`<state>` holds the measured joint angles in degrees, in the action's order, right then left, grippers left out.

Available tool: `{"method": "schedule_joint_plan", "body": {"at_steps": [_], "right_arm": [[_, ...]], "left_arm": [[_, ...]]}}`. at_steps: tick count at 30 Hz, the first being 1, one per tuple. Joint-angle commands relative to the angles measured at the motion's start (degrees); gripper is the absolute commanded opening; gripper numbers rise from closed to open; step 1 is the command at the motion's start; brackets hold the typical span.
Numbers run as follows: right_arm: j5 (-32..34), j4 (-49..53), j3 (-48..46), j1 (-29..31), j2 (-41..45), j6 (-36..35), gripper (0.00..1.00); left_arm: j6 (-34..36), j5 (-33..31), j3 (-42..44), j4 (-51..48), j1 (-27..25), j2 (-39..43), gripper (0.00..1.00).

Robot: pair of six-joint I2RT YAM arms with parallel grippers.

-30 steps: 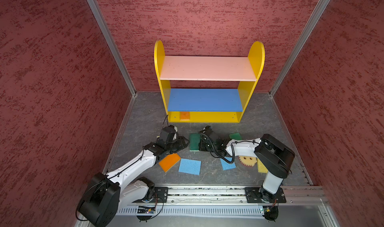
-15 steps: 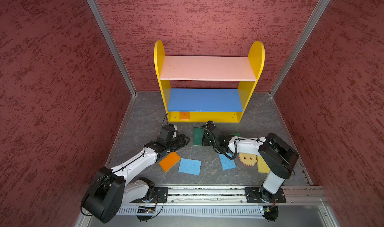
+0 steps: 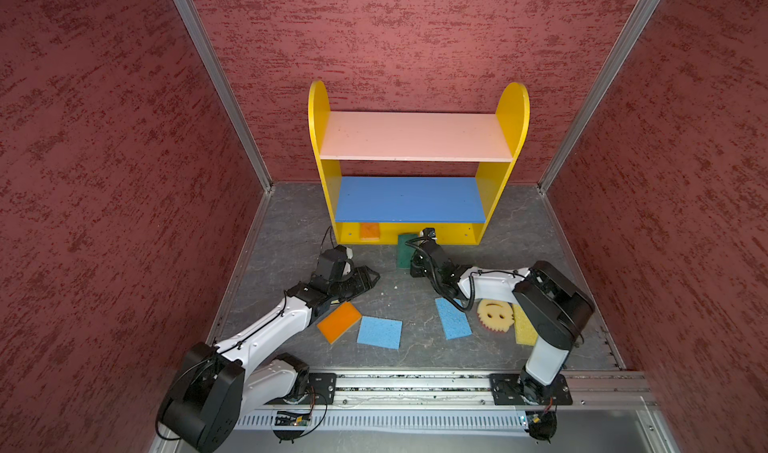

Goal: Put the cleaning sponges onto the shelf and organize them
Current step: 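Grasp the green scouring sponge with the right gripper and carry it to the shelf base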

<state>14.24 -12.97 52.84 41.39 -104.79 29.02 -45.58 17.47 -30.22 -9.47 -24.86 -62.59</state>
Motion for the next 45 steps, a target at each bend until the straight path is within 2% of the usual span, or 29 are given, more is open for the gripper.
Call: {"method": "schedule_joint_plan", "body": {"at_steps": [1, 11, 17, 23, 33, 35, 39, 45], "right_arm": [[1.8, -3.9, 4.6, -1.1, -3.9, -3.0, 0.00], [2.3, -3.6, 10.5, -3.2, -10.4, -3.5, 0.00], [1.9, -3.1, 10.6, -4.4, -10.4, -3.0, 0.18], [1.6, -2.8, 9.5, -4.7, -7.4, -2.7, 0.32], [-5.4, -6.4, -0.2, -4.4, 4.1, 3.6, 0.38], [-6.7, -7.1, -2.2, -4.2, 5.1, 5.6, 0.32], [-8.6, -9.6, -5.8, -2.6, 5.2, 9.0, 0.03], [-9.5, -9.7, -5.9, -0.1, 1.9, 8.7, 0.00]], "left_arm": [[1.6, -1.9, 0.4, -4.6, 1.9, 4.0, 0.67], [3.4, -1.5, 1.3, -13.3, 10.4, 15.9, 0.67], [2.9, 0.1, 2.4, -13.2, 11.3, 16.0, 0.66], [3.1, 0.2, 1.6, -12.9, 11.4, 15.5, 0.64], [3.3, 0.6, 1.8, -11.7, 11.8, 14.1, 0.64], [3.2, 0.6, 2.0, -11.2, 11.9, 13.5, 0.64], [3.3, 1.3, 1.8, -10.1, 12.0, 12.2, 0.64], [3.3, 1.8, 1.9, -9.7, 12.1, 11.2, 0.64]]}}
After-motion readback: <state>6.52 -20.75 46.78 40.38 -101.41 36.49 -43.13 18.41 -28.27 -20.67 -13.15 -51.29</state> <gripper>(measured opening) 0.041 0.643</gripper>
